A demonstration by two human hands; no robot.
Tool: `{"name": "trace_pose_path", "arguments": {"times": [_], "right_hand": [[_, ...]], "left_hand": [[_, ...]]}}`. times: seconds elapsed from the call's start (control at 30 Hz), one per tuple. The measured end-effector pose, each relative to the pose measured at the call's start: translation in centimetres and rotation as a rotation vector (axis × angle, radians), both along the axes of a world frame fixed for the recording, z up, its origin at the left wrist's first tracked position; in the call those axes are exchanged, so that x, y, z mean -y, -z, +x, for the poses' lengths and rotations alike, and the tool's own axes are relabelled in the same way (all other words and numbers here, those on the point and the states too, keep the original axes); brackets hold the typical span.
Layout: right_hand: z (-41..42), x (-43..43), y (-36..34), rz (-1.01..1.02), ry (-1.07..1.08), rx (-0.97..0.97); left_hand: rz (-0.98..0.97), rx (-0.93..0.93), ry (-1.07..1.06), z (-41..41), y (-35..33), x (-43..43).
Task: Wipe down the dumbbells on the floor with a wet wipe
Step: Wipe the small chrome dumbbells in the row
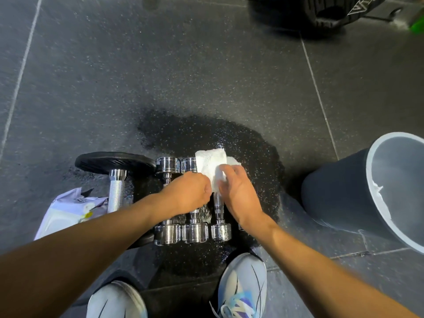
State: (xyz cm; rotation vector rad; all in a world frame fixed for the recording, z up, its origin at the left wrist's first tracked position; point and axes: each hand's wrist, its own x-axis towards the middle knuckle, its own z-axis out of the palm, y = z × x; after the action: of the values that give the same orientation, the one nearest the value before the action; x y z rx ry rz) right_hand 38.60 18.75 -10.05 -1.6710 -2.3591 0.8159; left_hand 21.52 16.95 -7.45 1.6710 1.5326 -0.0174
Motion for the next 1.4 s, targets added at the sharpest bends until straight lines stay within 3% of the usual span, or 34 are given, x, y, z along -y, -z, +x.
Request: {"name": "trace_pose_path", "arguments": {"times": [0.23,0.4,0.53,0.63,0.8,0.97,1.03,1.17,1.4], "right_hand": [[1.8,2.5,-0.1,-0.135,-0.053,0.060],[2.7,2.8,-0.8,-0.205,-0.149,0.270],[2.5,0.8,-1.7,-0.074,0.120,-0.018],[1.6,-1.0,-2.0,0.038,0.201,-0.171],[-0.3,-2.4,-0.5,0.029,0.013,-0.182],[-0.8,-1.9,1.7,0.289,-0.309,-0.050],[-0.3,-2.2,2.4,0.296,-0.389,-0.038],[0.8,-2.6,2.7,0.234,-0.421,0.021],[-0.6,-4.0,2.7,0.120,-0.280,-0.058]], "left_hand": [[-0.095,0.014,-0.030,-0.5,0.2,-0.1],[-0.119,-0.026,-0.032,-1.0,0.8,0.2],[-0.127,-0.031,-0.042,-1.1,0.6,0.4],[-0.087,-0.020,-0.062,-0.8,0.2,0.2],[0.029,-0.007,-0.131,-0.5,-0.1,-0.1],[0.087,0.010,-0.192,-0.8,0.4,0.1],[0.112,0.001,-0.196,-1.0,0.6,0.3],[0.126,0.016,-0.199,-1.2,0.6,0.4],[0.126,0.040,-0.183,-1.1,0.5,0.4]]}}
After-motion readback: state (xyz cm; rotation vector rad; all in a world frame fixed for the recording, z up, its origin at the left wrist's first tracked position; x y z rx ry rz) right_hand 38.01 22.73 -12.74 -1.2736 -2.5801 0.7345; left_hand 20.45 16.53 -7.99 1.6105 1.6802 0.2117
